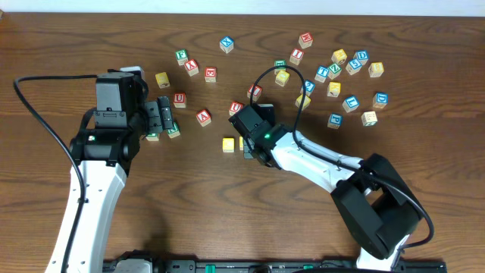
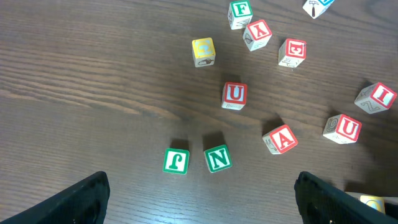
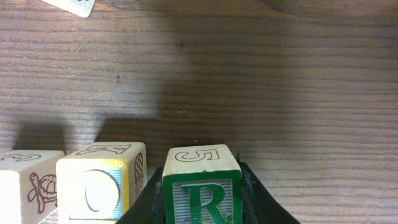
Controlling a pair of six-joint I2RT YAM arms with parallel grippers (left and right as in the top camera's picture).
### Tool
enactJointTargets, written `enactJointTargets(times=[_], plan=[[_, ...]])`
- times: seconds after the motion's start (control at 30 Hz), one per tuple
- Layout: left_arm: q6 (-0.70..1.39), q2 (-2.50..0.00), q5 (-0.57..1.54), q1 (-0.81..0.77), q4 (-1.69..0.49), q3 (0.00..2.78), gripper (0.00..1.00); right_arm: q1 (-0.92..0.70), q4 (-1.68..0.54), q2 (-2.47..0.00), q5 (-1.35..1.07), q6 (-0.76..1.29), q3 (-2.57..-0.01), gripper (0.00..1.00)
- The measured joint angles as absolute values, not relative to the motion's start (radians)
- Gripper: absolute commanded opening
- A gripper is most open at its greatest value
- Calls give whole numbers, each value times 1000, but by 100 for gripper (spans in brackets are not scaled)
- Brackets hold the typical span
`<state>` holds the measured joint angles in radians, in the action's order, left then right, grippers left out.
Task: Spell out CORL
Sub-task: 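Lower and align the R block to the right of the O block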
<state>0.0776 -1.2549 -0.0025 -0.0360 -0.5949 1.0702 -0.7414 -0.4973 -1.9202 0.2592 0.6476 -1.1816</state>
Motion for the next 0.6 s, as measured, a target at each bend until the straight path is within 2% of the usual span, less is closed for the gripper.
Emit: enactJointTargets(times=[0.33, 0.6], plan=[[78, -1255, -2, -36, -595, 1070, 93, -747, -484, -1935, 271, 648, -1182, 1], [78, -1255, -2, -36, -595, 1070, 93, -747, -483, -1935, 271, 648, -1182, 20]])
